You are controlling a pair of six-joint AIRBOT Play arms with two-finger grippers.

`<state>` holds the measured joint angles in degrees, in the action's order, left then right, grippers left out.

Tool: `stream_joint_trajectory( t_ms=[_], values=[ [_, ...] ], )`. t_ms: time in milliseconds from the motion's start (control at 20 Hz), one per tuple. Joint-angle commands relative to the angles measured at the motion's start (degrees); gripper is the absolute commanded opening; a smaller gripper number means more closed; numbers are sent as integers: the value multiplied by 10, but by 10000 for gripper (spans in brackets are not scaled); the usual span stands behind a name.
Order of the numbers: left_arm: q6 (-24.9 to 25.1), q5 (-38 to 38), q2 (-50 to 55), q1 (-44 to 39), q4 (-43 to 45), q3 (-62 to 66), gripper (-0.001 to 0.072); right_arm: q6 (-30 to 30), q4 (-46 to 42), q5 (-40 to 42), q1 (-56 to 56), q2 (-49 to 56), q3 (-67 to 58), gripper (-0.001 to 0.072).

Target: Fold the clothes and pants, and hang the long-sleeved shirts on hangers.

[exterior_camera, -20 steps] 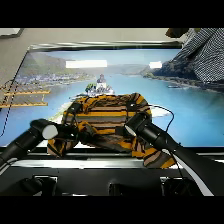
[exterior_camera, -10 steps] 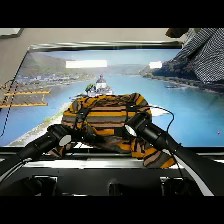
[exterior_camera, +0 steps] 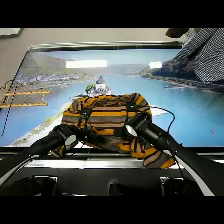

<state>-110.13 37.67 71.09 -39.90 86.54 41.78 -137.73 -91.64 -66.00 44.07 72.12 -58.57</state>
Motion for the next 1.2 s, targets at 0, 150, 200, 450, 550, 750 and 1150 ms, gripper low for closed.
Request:
stream_joint_trajectory(
  t_ms=[0, 150, 200, 450, 550, 750, 1150],
  values=[
    [5, 72, 2, 6, 0, 36, 20, -3, -5, -8, 0, -18, -2, 23],
    [38, 198, -9, 37, 0, 134, 20, -16, -56, -63, 0, -47, -32, 23],
    [52, 236, -13, 49, -2, 175, 20, -16, -78, -77, 0, -57, -51, 23],
    [103, 478, -14, 110, -43, 424, 20, 17, -133, -127, 0, -82, -197, 23],
    [103, 556, -14, 121, -43, 509, 19, 43, -141, -143, 0, -82, -273, 23],
    [75, 630, -15, 122, -82, 640, 20, 83, -141, -175, 0, -82, -404, 23],
    [-13, 650, -16, 122, -250, 726, 19, 93, -119, -244, 0, -82, -587, 24]
  ],
)
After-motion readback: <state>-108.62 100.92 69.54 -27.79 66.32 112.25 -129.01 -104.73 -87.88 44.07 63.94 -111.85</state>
